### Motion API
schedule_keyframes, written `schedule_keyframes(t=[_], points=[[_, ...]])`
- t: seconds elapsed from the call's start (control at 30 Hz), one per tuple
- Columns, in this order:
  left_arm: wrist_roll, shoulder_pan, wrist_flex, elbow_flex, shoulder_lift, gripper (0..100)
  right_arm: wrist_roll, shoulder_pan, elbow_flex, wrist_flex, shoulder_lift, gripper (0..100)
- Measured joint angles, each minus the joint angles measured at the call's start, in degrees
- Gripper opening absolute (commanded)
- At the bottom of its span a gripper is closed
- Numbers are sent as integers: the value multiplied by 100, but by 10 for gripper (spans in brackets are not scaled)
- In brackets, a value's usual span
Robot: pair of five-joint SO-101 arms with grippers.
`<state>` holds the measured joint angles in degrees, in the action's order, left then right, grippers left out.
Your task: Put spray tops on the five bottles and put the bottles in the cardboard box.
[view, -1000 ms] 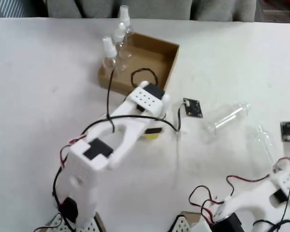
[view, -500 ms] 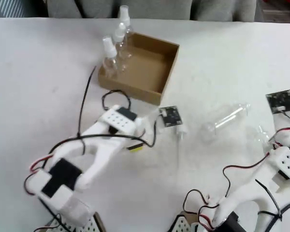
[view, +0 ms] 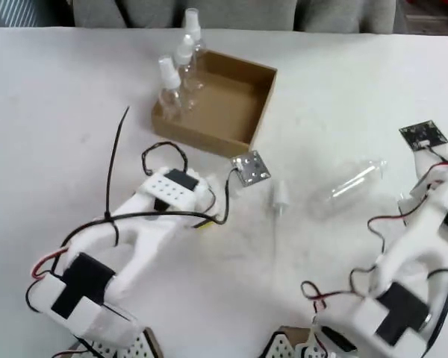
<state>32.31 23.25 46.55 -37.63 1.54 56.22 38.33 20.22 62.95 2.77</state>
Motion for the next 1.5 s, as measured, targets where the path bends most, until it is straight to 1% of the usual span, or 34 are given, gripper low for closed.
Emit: schedule_keyframes(t=[0.13, 0.27, 0.57, 0.77, 1.0, 1.2, 1.37, 1.5], points=[[0, 0, 0, 0, 0, 20, 0, -79, -387, 0, -695, 205], [0, 0, 0, 0, 0, 20, 0, -220, -492, 0, -1090, 205], [158, 0, -9, 0, 0, 20, 0, -281, -536, 26, -1310, 207], [158, 0, -9, 0, 0, 20, 0, -255, -527, 316, -1319, 309], [158, 0, -9, 0, 0, 20, 0, -220, -527, 316, -1354, 263], [158, 0, -9, -26, 0, 20, 18, -132, -352, 316, -1363, 297], [158, 0, -9, -26, 0, 20, 211, -132, -352, 264, -1512, 298], [158, 0, -9, -26, 0, 20, 211, -97, -352, 88, -1732, 298]])
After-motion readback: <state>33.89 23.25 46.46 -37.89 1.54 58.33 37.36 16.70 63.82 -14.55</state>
